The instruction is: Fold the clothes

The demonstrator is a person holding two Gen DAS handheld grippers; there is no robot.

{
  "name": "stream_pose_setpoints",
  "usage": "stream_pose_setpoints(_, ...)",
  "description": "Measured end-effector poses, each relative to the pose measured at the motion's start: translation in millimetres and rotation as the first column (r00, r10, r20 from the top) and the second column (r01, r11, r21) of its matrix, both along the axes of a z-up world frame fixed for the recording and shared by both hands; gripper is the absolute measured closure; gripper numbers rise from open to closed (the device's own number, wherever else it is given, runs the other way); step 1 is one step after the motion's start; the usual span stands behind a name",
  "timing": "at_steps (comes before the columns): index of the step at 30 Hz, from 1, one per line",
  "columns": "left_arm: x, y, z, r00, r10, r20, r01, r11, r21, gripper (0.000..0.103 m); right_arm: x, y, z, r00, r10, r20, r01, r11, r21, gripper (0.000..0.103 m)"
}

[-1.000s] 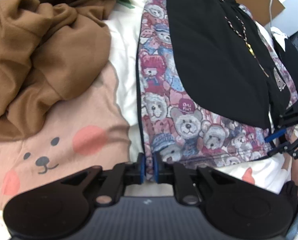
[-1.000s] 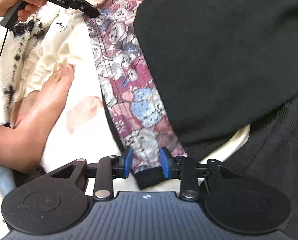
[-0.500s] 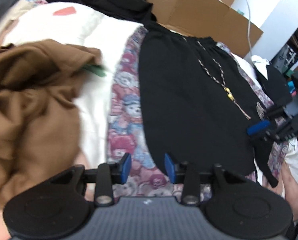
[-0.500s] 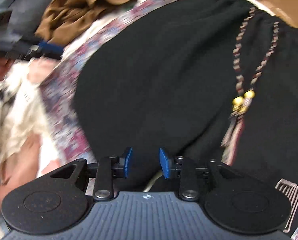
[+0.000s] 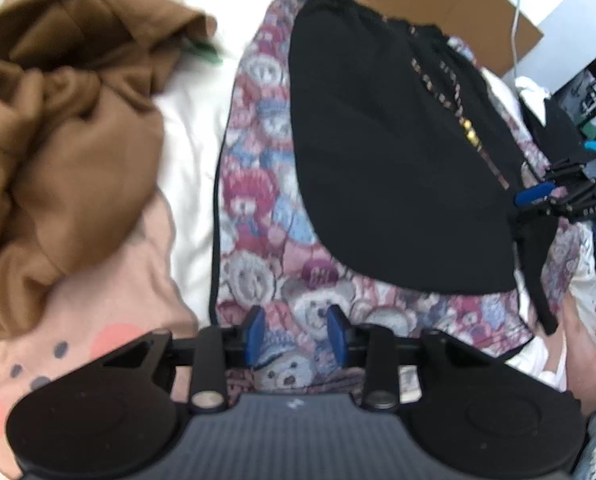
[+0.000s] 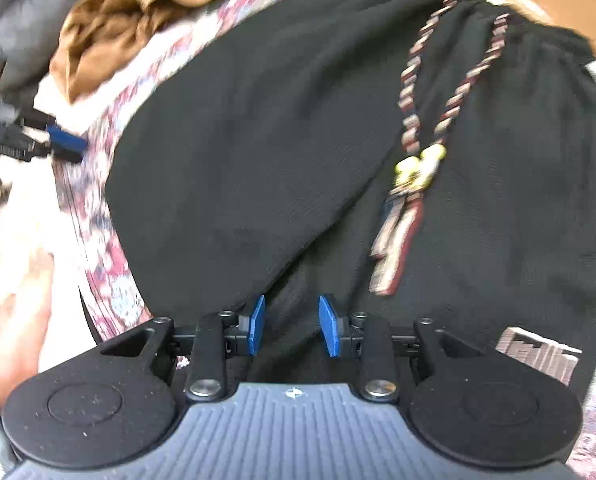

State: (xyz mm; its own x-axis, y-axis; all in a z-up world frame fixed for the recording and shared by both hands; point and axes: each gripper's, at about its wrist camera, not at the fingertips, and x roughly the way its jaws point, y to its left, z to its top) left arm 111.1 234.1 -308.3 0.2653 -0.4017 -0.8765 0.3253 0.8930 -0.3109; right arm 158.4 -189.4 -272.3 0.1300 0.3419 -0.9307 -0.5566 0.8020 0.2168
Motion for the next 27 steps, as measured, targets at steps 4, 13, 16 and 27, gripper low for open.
stream_pose_setpoints(4,6.0,-2.0,3.0,0.999,0.012,0.050,-0.015,0.998,0.057,0.057,14.1,-39.1,13.6,0.994,-0.085,0.070,0.086,0.996,-0.021,0.069)
stream_pose_setpoints(13,38.3,-18.3,16.7,0.987,0.034,0.158,-0.040,0.999,0.035,0.057,76.1,-128.7,7.4,0.928,-0.274,0.253,0.298,0.953,-0.061,0.069)
stream_pose_setpoints(16,58.6,-34.6,24.3,0.980,0.026,0.199,-0.027,1.000,0.005,0.056,102.0,-141.5,4.0,0.900,-0.328,0.286,0.357,0.932,-0.057,0.069)
stream_pose_setpoints(27,142.2,-96.9,11.9,0.944,-0.048,0.325,0.021,0.996,0.087,0.054,175.4,-137.7,-15.6,0.864,-0.373,0.338,0.408,0.912,-0.036,0.069)
